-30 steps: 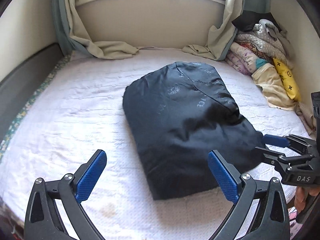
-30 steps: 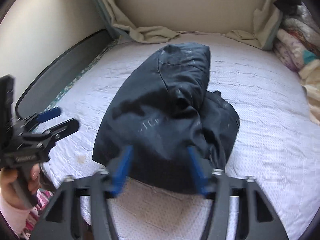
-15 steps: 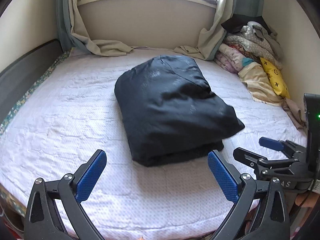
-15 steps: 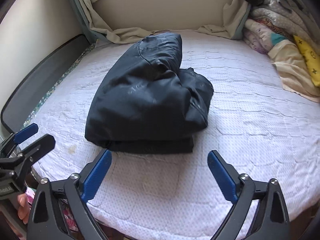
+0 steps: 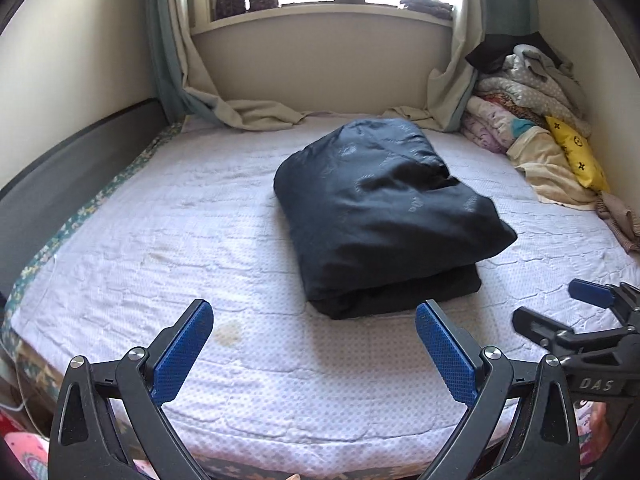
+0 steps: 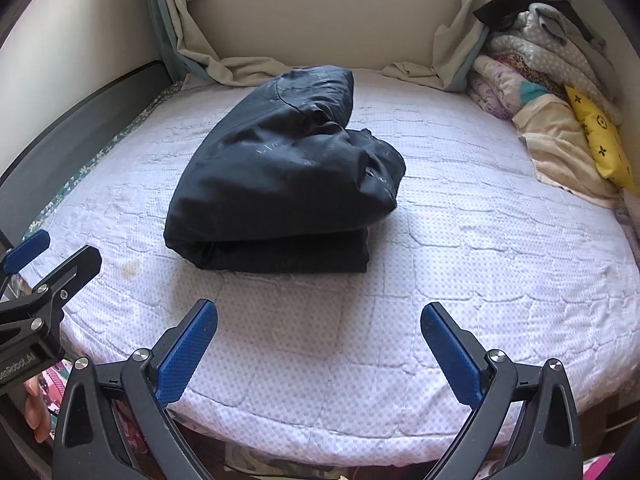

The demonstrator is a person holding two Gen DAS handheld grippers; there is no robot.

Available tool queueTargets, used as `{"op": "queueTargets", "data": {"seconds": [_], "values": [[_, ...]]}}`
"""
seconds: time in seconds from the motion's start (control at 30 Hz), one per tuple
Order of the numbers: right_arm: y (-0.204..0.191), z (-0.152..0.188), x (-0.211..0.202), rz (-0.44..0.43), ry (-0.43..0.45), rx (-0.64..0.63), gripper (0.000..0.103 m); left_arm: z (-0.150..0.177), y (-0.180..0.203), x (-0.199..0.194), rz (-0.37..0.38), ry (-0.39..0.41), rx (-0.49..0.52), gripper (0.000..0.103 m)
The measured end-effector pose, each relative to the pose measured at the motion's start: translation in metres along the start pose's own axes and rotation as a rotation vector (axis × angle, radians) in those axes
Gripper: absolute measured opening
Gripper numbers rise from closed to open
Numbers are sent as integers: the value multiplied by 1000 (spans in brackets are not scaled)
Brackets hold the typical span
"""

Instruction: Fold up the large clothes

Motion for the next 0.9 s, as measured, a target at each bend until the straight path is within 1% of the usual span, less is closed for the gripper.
{"op": "queueTargets", "data": {"seconds": [0.2, 0.4, 0.9], "values": [[5, 2, -7, 14, 22, 4, 101, 10, -2, 8, -11, -35, 6, 102], [5, 3, -7, 7, 20, -1, 101, 13, 2, 11, -10, -44, 24, 102], [9, 2, -7, -4, 15, 13, 101, 14, 5, 18, -6, -61, 20, 102]]}}
Point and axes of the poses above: each gripper's, at about its wrist camera, not at the fingertips, and x roughly the way its jaws point, y to its right, z to its underside, the point moved 8 cm from there along x, roughly the way its jaws point, and after that the axes turned 7 degrees about x, right-handed, at the moved point
